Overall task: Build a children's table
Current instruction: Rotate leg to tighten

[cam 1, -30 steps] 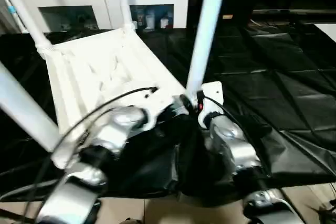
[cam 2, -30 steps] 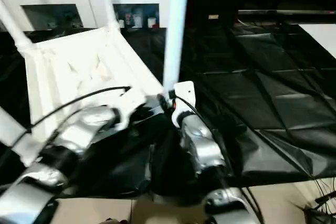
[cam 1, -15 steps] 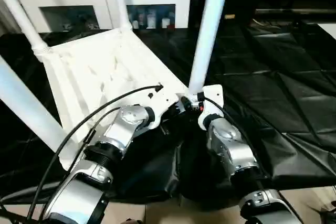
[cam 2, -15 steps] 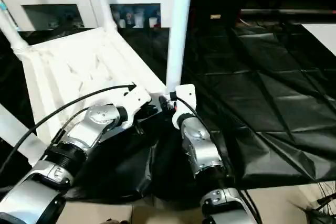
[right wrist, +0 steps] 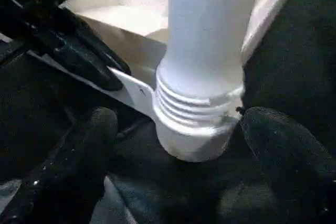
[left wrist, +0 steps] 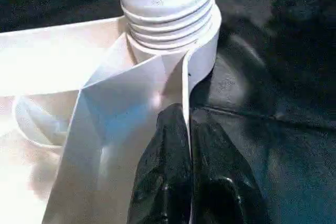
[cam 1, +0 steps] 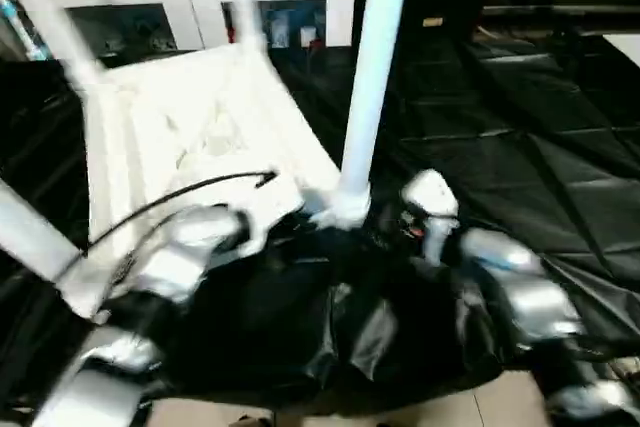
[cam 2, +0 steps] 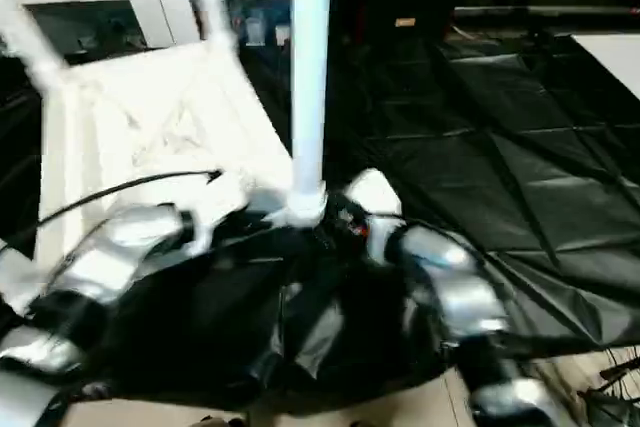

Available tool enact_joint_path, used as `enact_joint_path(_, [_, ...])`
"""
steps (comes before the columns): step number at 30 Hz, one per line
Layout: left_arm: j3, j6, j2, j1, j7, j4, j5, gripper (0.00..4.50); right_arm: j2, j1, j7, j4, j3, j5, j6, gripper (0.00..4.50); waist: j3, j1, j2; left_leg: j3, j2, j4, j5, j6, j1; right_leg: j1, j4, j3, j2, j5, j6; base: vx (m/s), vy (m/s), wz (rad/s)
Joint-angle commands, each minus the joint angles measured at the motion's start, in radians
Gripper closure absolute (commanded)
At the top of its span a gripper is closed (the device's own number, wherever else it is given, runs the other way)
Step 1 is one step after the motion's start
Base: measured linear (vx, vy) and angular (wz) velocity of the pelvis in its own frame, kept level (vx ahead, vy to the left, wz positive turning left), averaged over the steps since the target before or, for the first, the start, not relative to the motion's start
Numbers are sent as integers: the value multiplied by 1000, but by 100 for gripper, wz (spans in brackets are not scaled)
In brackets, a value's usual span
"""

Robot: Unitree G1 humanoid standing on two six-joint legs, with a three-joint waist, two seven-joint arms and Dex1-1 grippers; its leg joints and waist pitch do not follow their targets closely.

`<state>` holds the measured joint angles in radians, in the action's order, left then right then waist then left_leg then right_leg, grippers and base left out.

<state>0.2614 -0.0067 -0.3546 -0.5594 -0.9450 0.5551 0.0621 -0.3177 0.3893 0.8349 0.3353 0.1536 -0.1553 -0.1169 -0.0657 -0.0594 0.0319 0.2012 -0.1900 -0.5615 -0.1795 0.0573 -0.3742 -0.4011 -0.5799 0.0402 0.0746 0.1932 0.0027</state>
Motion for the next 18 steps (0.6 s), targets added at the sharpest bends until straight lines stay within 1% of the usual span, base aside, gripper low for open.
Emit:
enact_joint_path(1, [27,10,-13,54,-66,-3,-26,450,-16,9,32,-15,6,-2,7,35,52,-1,-15,-17,-48,57,-121,-119,14,41,41,-36,63,-2,-277,0,0,0])
enact_joint_path(2, [26,11,-14,56,-73,-9,-30,450,-17,12,32,-12,6,0,8,35,52,-1,-15,-18,-48,56,-121,-118,13,42,39,-35,64,-2,-279,0,0,0])
enact_joint_path(4, [27,10,-21,63,-91,-27,-37,450,-18,25,37,3,4,0,11,35,52,-2,-16,-16,-47,56,-117,-116,16,41,39,-37,64,4,-278,0,0,0])
enact_joint_path(6, [30,18,-26,70,-106,-43,-41,450,-15,40,34,19,1,2,17,35,52,-3,-16,-15,-46,54,-111,-117,14,41,38,-38,64,-3,-279,0,0,0])
enact_joint_path(9, [31,27,-23,78,-129,-67,-55,450,-16,55,26,45,11,25,45,35,53,-4,-16,-14,-46,52,-102,-117,15,42,36,-38,66,-8,-282,0,0,0])
enact_joint_path(10, [32,28,-23,78,-130,-70,-55,450,-16,56,25,48,11,27,47,35,54,-5,-16,-14,-45,51,-91,-118,16,42,34,-38,65,-22,-283,0,0,0])
enact_joint_path(12, [36,34,-23,81,-135,-82,-57,450,-14,62,29,59,16,31,55,35,56,-8,-15,-14,-44,48,-72,-126,15,43,30,-37,63,-52,-287,0,0,0])
enact_joint_path(13, [38,36,-23,82,-138,-87,-58,450,-13,62,36,59,18,29,55,35,57,-8,-16,-14,-44,47,-64,-133,14,45,28,-37,63,-68,-287,0,0,0])
enact_joint_path(15, [40,41,-22,85,-143,-95,-57,450,-11,62,54,59,28,24,58,35,58,-8,-17,-14,-43,45,-59,-140,13,47,26,-36,63,-79,-290,0,0,0])
enact_joint_path(16, [41,41,-21,85,-143,-95,-56,450,-10,62,59,60,30,23,59,35,58,-8,-14,-14,-44,45,-61,-142,13,46,27,-35,62,-78,-292,0,0,0])
enact_joint_path(18, [42,42,-20,84,-145,-96,-54,450,-8,63,69,65,35,22,64,35,59,-10,-15,-14,-44,43,-64,-142,13,46,26,-35,62,-74,-295,0,0,0])
